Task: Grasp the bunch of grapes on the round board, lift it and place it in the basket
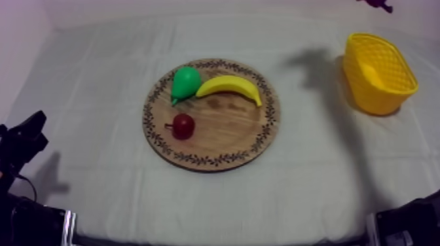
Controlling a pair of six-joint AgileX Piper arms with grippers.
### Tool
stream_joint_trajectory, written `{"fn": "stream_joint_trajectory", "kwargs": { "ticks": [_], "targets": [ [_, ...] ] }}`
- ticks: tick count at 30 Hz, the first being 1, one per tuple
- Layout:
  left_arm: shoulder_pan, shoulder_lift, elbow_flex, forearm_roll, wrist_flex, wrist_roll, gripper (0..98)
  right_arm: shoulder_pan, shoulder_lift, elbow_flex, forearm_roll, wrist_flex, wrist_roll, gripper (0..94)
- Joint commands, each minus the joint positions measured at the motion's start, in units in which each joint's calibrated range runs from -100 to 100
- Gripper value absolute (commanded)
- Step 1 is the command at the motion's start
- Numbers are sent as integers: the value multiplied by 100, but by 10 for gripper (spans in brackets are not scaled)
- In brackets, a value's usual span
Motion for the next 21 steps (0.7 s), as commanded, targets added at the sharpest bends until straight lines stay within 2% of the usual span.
{"fn": "stream_joint_trajectory", "kwargs": {
  "ticks": [1,12,21],
  "targets": [
    [0,0,-3,-3,-5,-1,1,437,33,37,29,-172,-106,299],
    [0,0,-3,-3,-5,-1,1,1002,441,513,91,-192,-370,311],
    [0,0,-3,-3,-5,-1,1,1133,1218,1051,68,-114,-241,326]
  ]
}}
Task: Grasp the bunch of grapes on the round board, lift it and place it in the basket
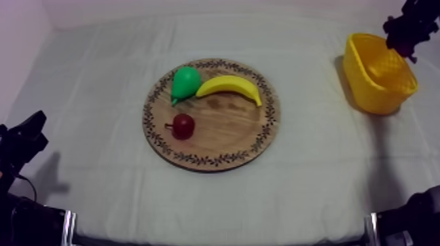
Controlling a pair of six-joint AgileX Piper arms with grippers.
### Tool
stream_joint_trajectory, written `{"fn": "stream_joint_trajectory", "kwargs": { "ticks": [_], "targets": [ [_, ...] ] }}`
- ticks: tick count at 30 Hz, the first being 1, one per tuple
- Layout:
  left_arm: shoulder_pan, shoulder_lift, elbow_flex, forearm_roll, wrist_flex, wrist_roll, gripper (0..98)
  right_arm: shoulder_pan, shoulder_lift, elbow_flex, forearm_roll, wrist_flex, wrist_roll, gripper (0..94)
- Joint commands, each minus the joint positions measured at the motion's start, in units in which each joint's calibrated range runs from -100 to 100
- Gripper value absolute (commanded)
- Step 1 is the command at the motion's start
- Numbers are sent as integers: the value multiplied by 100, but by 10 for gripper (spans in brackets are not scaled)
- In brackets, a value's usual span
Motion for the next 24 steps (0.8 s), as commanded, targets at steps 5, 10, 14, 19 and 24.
{"fn": "stream_joint_trajectory", "kwargs": {
  "ticks": [5,10,14,19,24],
  "targets": [
    [0,0,-3,-3,-5,-1,1,-34,758,7,-15,-15,61,331],
    [0,0,-3,-3,-5,-1,1,-23,1286,-185,-67,-36,166,432],
    [0,0,-3,-3,-5,-1,1,31,1544,-324,-161,-123,255,576],
    [0,0,-3,-3,-5,-1,1,39,1682,-434,-185,-319,275,666],
    [0,0,-3,-3,-5,-1,1,17,1370,-220,-187,-699,269,682]
  ]
}}
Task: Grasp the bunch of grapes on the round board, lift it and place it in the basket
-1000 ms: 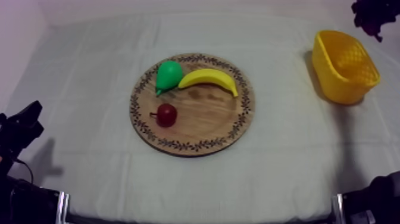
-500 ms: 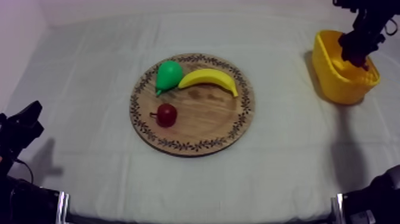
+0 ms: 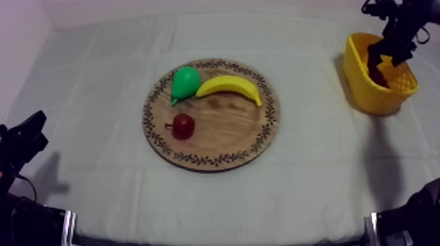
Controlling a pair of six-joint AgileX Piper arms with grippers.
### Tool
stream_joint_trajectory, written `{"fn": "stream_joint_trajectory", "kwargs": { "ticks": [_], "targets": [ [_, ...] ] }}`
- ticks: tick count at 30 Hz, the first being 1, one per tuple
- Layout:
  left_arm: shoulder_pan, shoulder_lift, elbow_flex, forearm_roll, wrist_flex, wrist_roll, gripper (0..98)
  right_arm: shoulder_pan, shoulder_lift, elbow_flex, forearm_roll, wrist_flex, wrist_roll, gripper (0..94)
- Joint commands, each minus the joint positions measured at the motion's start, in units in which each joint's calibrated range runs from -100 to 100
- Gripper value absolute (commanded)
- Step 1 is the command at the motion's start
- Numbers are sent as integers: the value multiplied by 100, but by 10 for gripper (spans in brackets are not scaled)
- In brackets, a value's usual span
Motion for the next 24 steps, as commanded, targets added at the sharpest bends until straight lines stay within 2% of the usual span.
{"fn": "stream_joint_trajectory", "kwargs": {
  "ticks": [1,11,24],
  "targets": [
    [0,0,-3,-3,-5,-1,1,-11,-260,159,5,-170,-10,681],
    [0,0,-3,-3,-5,-1,1,6,-2129,1246,-7,-743,-84,590],
    [0,0,-3,-3,-5,-1,1,148,-5013,3620,-11,-1813,-126,529]
  ]
}}
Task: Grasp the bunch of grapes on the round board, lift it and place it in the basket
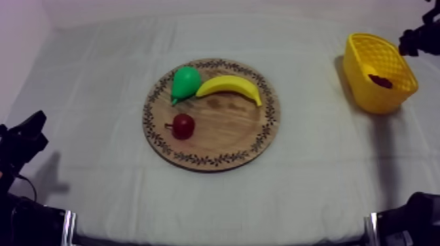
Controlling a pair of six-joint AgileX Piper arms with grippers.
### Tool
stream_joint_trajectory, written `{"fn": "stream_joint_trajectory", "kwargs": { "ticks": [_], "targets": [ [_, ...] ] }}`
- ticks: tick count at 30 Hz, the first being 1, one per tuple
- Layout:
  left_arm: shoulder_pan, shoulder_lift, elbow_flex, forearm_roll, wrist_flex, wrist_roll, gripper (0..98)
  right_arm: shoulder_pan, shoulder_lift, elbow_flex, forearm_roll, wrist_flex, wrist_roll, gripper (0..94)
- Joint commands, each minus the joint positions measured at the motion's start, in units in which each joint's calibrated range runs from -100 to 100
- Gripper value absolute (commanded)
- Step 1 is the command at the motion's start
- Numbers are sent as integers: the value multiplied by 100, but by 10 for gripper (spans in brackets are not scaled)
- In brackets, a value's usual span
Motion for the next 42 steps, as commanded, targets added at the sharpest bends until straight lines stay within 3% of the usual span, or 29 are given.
{"fn": "stream_joint_trajectory", "kwargs": {
  "ticks": [1,7,14,28,32,36,42],
  "targets": [
    [0,0,-3,-3,-5,-1,1,13,-920,637,-6,-135,-15,525],
    [0,0,-3,-3,-5,-1,1,26,-2151,1542,-47,-413,-15,499],
    [0,0,-3,-3,-5,-2,1,-120,-3527,2891,-64,-1279,-3,471],
    [0,0,-3,-3,-5,-1,1,-590,-5942,5225,43,-2438,-381,351],
    [0,0,-3,-3,-5,-1,1,-568,-6799,5824,-59,-2465,-343,289],
    [0,0,-3,-3,-5,-1,1,-441,-7554,6255,-242,-2416,-283,164],
    [0,0,-3,-3,-5,-1,1,-299,-7899,6424,-418,-2365,-297,61]
  ]
}}
